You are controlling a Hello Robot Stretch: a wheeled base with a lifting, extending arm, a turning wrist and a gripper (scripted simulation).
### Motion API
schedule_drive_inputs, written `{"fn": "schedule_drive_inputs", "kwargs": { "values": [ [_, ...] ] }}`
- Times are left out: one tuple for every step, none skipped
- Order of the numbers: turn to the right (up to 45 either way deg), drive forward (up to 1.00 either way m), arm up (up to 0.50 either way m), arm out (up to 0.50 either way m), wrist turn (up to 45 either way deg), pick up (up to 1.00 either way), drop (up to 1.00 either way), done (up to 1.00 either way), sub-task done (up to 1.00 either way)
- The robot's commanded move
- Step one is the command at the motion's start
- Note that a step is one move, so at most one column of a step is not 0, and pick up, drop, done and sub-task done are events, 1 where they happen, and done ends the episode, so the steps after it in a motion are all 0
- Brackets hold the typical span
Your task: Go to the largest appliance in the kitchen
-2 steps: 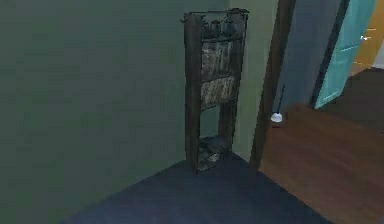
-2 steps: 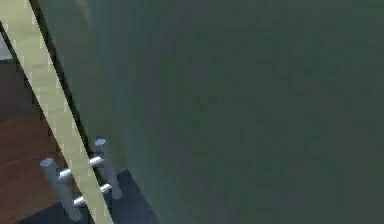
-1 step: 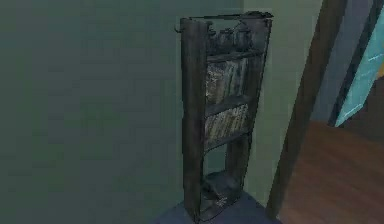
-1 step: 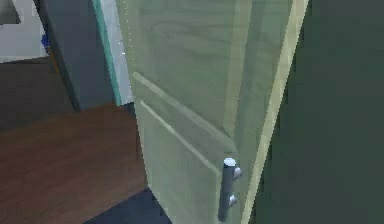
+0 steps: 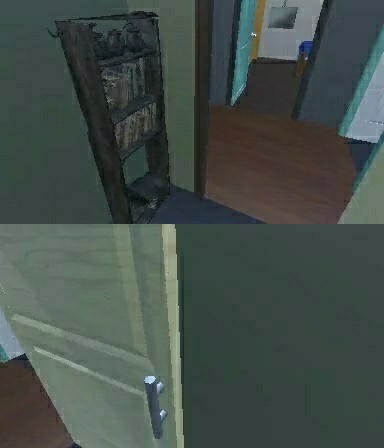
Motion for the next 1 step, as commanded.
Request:
{"fn": "schedule_drive_inputs", "kwargs": {
  "values": [
    [0.0, 0.45, 0.00, 0.00, 0.0, 0.00, 0.00, 0.00, 0.00]
  ]
}}
